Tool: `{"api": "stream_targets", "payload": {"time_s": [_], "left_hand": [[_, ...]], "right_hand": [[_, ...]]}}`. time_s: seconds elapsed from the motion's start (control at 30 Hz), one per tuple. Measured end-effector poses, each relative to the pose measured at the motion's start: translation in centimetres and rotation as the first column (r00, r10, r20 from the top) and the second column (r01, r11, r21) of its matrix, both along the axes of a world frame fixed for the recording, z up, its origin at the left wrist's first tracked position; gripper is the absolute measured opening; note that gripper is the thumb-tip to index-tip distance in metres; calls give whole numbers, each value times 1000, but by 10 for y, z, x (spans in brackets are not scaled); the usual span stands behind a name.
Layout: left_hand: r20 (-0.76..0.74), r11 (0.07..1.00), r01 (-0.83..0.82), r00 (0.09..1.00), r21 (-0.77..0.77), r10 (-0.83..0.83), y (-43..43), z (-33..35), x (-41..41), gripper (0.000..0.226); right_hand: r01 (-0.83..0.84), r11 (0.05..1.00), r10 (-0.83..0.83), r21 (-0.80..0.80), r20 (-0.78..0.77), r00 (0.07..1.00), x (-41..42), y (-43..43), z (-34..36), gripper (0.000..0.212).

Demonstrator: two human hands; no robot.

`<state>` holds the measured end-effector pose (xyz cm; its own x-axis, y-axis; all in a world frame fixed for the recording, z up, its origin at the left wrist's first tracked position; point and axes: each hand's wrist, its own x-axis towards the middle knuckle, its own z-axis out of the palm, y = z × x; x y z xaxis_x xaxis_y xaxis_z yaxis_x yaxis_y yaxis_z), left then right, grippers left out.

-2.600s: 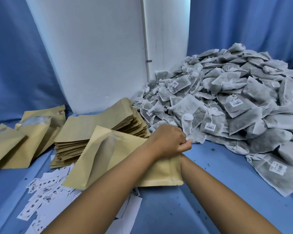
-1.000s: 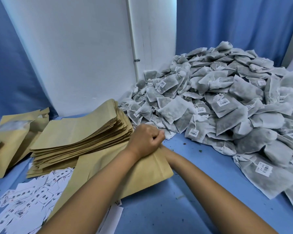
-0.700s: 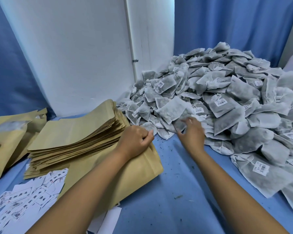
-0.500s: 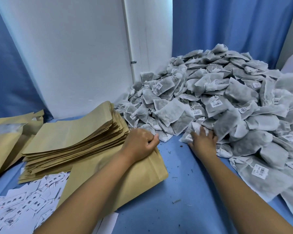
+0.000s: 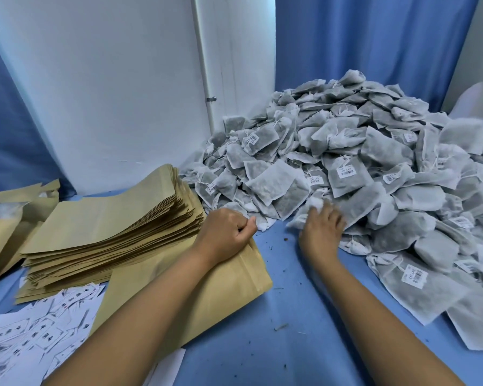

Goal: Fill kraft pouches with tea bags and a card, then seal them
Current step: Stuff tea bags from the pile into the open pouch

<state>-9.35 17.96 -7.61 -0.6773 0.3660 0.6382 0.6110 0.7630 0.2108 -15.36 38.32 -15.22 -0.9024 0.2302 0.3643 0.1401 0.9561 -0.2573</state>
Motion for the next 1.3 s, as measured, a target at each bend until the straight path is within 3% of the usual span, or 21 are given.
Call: {"api": "stream_targets", "payload": {"time_s": [0.07, 0.17, 0.3, 0.4, 0.6, 0.73, 0.8, 0.87, 0.9, 0.93, 1.0, 1.07, 1.1, 1.2, 1.3], "left_hand": [[18, 1000, -10, 1000, -3, 10, -1, 1, 2, 45], [36, 1000, -5, 999, -14, 6, -1, 3, 4, 45], [24, 999, 14, 1000, -39, -13, -3, 3, 5, 47], [15, 1000, 15, 1000, -16, -15, -3, 4, 3, 46], [-8, 998, 15, 1000, 55, -15, -3, 7, 3, 49], [-19, 997, 58, 998, 58, -57, -16, 11, 12, 49], [-12, 997, 60, 998, 49, -60, -27, 11, 14, 52], [-6, 998, 49, 999, 50, -49, -37, 10, 14, 56], [-5, 998, 38, 999, 52, -38, -41, 9, 14, 56], [-10, 998, 27, 1000, 53, -27, -43, 9, 14, 56], [-24, 999, 22, 999, 47, -21, -44, 7, 15, 51], [-30, 999, 34, 999, 37, -33, -42, 6, 16, 47], [-28, 998, 43, 999, 36, -42, -40, 5, 16, 45], [-23, 998, 52, 998, 28, -51, -35, 2, 16, 45], [-26, 998, 61, 998, 26, -60, -33, 1, 18, 45]], "right_hand": [[49, 999, -53, 24, 178, 983, -11, 16, 10, 71], [43, 987, -90, 157, 303, 949, -24, 35, 9, 64], [90, 948, -121, 305, 84, 989, -32, 41, 4, 46], [48, 949, -68, 312, 53, 996, -29, 41, 10, 39], [-302, 937, 304, 175, 14, 952, 32, -49, 0, 37], [-443, 887, 434, 125, 96, 896, 48, -75, 3, 43], [-416, 909, 414, -30, -63, 908, 50, -69, 16, 39], [-302, 927, 226, -224, -310, 924, 48, -59, 25, 32], [-191, 951, 99, -243, -346, 933, 45, -53, 26, 30], [-63, 973, -4, -221, -289, 957, 43, -46, 27, 31], [102, 977, -98, -185, 31, 995, 42, -40, 23, 39], [127, 974, -62, -187, 319, 946, 45, -46, 12, 61], [112, 978, -34, -178, 391, 920, 47, -50, 6, 74], [79, 979, 18, -189, 466, 885, 50, -53, 4, 93], [60, 987, 16, -151, 460, 888, 58, -45, 9, 79]]}}
